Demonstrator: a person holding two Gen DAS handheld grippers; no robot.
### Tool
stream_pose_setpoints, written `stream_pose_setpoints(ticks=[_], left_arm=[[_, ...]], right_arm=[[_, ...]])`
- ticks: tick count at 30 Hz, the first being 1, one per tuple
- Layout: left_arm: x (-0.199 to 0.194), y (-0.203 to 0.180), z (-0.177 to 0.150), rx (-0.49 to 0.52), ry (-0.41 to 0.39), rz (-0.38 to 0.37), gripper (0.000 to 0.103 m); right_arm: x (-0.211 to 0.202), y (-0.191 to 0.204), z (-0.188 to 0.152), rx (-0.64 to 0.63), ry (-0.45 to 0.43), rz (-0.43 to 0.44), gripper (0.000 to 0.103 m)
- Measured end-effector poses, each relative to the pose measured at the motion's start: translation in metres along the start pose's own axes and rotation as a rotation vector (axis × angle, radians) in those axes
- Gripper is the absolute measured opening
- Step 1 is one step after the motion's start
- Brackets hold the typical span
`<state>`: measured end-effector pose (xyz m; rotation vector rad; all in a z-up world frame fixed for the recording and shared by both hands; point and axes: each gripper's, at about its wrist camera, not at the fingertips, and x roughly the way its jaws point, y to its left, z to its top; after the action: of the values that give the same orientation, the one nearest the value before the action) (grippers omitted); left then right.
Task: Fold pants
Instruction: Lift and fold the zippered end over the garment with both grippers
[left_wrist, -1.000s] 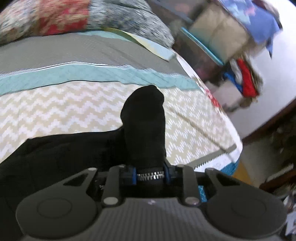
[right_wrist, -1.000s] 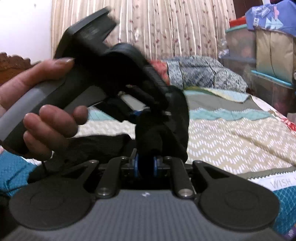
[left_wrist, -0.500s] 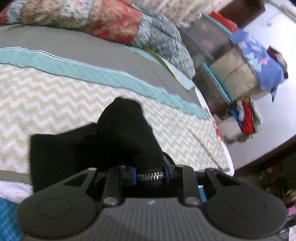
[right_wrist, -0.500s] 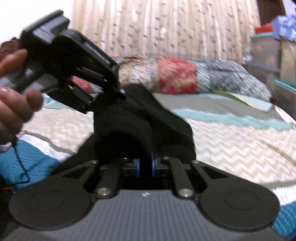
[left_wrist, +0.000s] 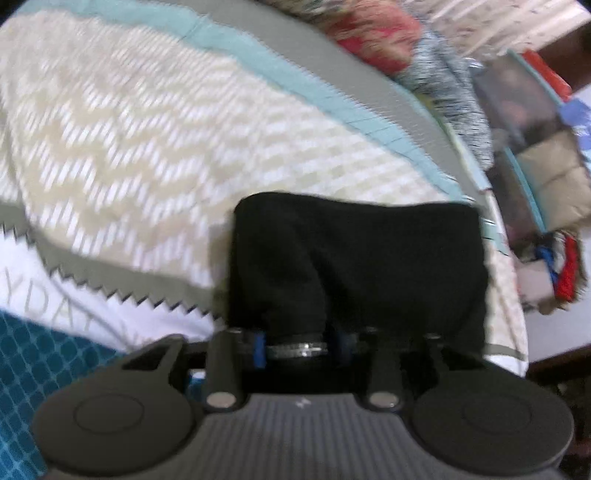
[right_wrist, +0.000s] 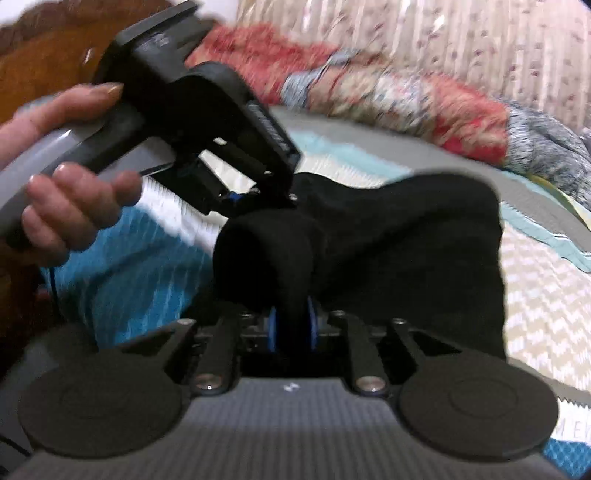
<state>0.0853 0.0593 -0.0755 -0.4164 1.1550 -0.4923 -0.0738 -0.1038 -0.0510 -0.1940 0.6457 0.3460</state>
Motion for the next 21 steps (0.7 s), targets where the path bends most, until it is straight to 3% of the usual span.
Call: stream_pose_setpoints(ticks=[2,3,5,7,10,12,13,15,17,19,21], left_arm=[[-0.001,0.001,-0.003,-0.004,-0.02,-0.025,0.046],[-0.004,-0.001,-0.004,0.003,-0.027,-0.029,0.049],[-0.009,-0.006,-0.005,0.02,-0.043,-0.004,0.068],[-0.018,-0.012,-0.008,0.048,-0.065,0.022,0.076],[-0.029,-0.02,-0.016,0.089,-0.086,0.013,0.077],[-0.032,-0.024,-0.019,0.098,-0.089,0.0,0.085],[-0.031,-0.028,-0.022,0.109,-0.093,0.003,0.09],[-0.026,-0.037,-0.028,0.162,-0.099,0.045,0.09],[-0.018,-0.042,-0.035,0.207,-0.089,0.104,0.09],[-0.007,-0.038,-0.042,0.231,-0.063,0.155,0.093],[-0.001,-0.024,-0.046,0.189,-0.05,0.151,0.096]], right_arm=[[-0.006,-0.005,0.004,0.015,0.002,0.013,0.027],[-0.013,-0.008,0.005,0.027,-0.003,0.028,0.036],[-0.029,-0.024,0.011,0.093,-0.038,0.105,0.053],[-0.05,-0.045,0.017,0.181,-0.099,0.164,0.054],[-0.068,-0.073,0.024,0.277,-0.179,0.078,0.053],[-0.072,-0.097,0.023,0.373,-0.2,0.009,0.053],[-0.068,-0.106,0.02,0.424,-0.188,-0.009,0.053],[-0.053,-0.12,0.008,0.509,-0.135,-0.016,0.047],[-0.027,-0.119,-0.011,0.546,-0.003,-0.024,0.046],[-0.017,-0.112,-0.033,0.584,0.017,-0.016,0.048],[-0.02,-0.112,-0.038,0.64,0.005,0.01,0.049]])
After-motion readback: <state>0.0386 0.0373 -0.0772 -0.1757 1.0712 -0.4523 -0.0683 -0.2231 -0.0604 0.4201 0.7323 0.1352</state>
